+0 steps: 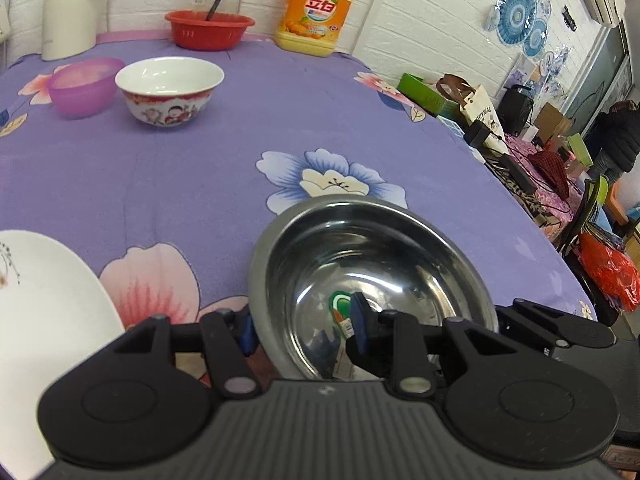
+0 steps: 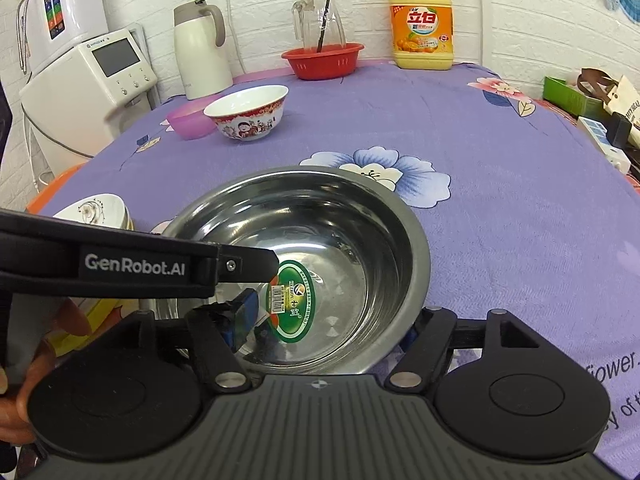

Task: Organize plates and bowls
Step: 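Carry the steel bowl onto the plate stack and open the left tool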

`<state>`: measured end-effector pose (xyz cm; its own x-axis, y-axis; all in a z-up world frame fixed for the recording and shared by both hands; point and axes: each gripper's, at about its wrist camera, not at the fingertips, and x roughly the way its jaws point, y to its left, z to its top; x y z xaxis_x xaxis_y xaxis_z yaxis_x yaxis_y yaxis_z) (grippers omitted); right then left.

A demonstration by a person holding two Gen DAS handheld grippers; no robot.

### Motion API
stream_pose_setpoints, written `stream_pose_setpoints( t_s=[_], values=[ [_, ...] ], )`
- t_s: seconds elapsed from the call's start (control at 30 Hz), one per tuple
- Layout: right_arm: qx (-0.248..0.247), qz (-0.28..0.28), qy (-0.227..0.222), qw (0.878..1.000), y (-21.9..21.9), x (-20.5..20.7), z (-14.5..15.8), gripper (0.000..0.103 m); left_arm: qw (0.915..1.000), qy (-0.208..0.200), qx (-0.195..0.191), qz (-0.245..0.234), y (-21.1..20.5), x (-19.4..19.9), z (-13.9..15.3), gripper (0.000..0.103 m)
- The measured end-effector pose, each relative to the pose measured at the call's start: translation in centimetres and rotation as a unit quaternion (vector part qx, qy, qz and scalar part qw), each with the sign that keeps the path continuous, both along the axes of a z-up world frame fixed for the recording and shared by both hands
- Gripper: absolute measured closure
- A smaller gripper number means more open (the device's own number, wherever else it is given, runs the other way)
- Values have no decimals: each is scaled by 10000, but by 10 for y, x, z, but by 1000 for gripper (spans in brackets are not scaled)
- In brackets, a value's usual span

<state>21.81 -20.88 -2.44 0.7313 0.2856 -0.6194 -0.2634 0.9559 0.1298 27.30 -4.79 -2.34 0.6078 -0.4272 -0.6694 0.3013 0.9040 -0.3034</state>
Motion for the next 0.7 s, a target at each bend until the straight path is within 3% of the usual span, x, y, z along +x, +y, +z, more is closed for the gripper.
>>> stream_pose_setpoints(
  t_s=[0.3, 0.33, 0.43, 0.5, 0.57, 0.7],
  values=[
    [74, -8, -58, 10000, -9, 7, -4, 0, 9999, -13, 58, -81, -9, 9, -2, 75],
    [149, 1, -42, 9999, -11, 7, -3, 0, 9999, -8, 41, -101, -9, 9, -2, 73],
    [271, -82, 28, 9996, -15, 6, -2, 0, 10000, -22, -61, 29, -3, 9, 2, 41],
    [327, -212, 36, 9992, -22, 3, 0, 0, 9997, -131, -180, 85, 4, 6, 9, 39],
    [402, -402, 2, 9984, -30, -2, 2, 0, 9992, -264, -214, 198, 11, 4, 19, 29],
    [724, -778, -164, 9942, -50, -10, 12, 0, 9974, -534, -195, 453, 30, 3, 39, 28]
  ],
)
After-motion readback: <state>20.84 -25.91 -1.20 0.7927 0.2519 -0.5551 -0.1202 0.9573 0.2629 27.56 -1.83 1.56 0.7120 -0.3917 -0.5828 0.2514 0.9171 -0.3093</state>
